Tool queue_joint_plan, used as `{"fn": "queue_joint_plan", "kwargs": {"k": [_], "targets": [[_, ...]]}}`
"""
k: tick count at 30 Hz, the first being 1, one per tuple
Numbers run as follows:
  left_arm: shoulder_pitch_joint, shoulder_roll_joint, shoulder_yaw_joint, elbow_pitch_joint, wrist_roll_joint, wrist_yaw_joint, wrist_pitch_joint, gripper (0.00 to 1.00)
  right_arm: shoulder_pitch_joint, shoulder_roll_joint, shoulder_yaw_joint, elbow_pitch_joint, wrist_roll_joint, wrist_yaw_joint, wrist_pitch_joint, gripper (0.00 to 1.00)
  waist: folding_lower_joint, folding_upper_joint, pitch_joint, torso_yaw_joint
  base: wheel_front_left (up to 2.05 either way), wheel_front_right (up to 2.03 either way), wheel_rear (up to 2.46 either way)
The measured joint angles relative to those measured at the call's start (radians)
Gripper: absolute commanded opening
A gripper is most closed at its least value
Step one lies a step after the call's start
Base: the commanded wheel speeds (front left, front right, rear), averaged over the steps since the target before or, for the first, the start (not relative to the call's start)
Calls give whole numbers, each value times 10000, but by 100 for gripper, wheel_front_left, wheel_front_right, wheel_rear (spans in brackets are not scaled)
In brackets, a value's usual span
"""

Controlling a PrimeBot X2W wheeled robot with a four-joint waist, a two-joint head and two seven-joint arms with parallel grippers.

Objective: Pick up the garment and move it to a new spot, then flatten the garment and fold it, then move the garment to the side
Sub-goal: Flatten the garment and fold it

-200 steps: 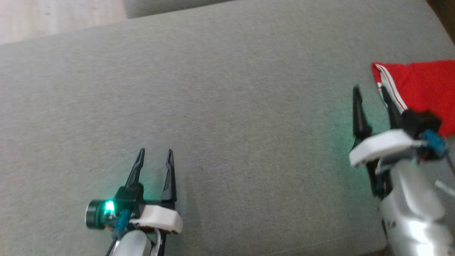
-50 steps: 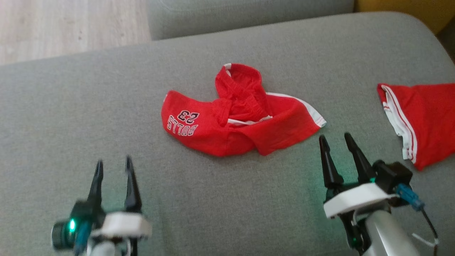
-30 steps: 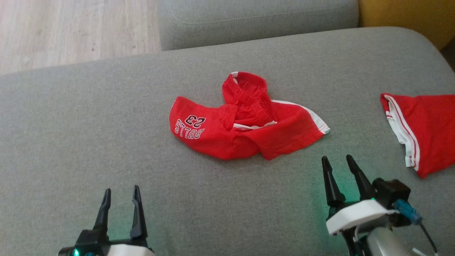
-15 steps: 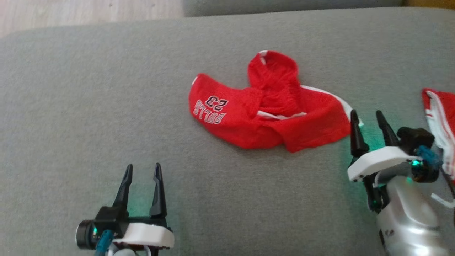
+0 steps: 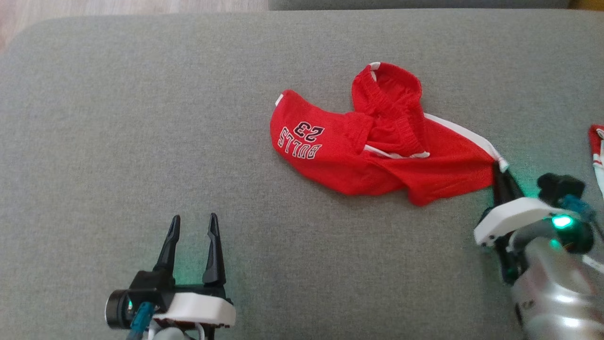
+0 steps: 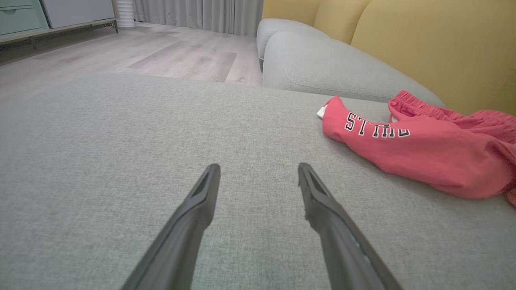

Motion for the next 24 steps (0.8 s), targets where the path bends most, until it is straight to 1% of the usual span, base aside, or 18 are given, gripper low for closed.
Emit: {"fn": "queue_joint_plan", "kwargs": {"k": [2, 5, 6, 9, 12, 14, 17, 20, 24], "targets": [[0, 0, 2, -6, -44, 0, 0, 100, 2, -228, -12, -382, 73, 0, 0, 0, 0, 0, -76, -9, 0, 0, 0], [-1, -2, -8, -8, -73, -4, 0, 100, -198, -813, -40, -1885, 88, 0, 0, 0, 0, 0, -200, 36, 0, 0, 0], [-1, -2, -8, -8, -73, -4, 0, 100, -198, -813, -40, -1885, 88, 0, 0, 0, 0, 0, -200, 36, 0, 0, 0], [2, 0, -50, -4, -186, -13, 0, 100, -1190, -1388, 117, -3417, 92, 0, -2, 0, -1, 0, -370, 176, 0, 0, 0], [26, 0, -134, 25, -336, -46, 0, 100, -2776, -1835, 826, -4380, 190, 0, -10, 0, 0, 0, -543, 427, 0, 0, 0], [81, 0, -236, 63, -414, -48, 0, 100, -3785, -2042, 1536, -4575, 299, 0, -50, 0, -1, 0, -670, 656, 0, 0, 0], [261, 0, -403, 115, -518, -59, 0, 100, -4806, -2190, 2619, -4512, 303, 0, -48, 0, -1, 0, -850, 1068, 0, 0, 0], [484, 2, -516, 132, -587, -58, 0, 100, -5404, -2226, 3620, -4075, 362, 0, -46, 0, -1, 0, -1004, 1540, 0, 0, 0], [732, 6, -529, 163, -589, -63, 0, 100, -5763, -2201, 4734, -3760, 811, 0, -46, 0, -2, 0, -1203, 2147, 0, 0, 0]]}}
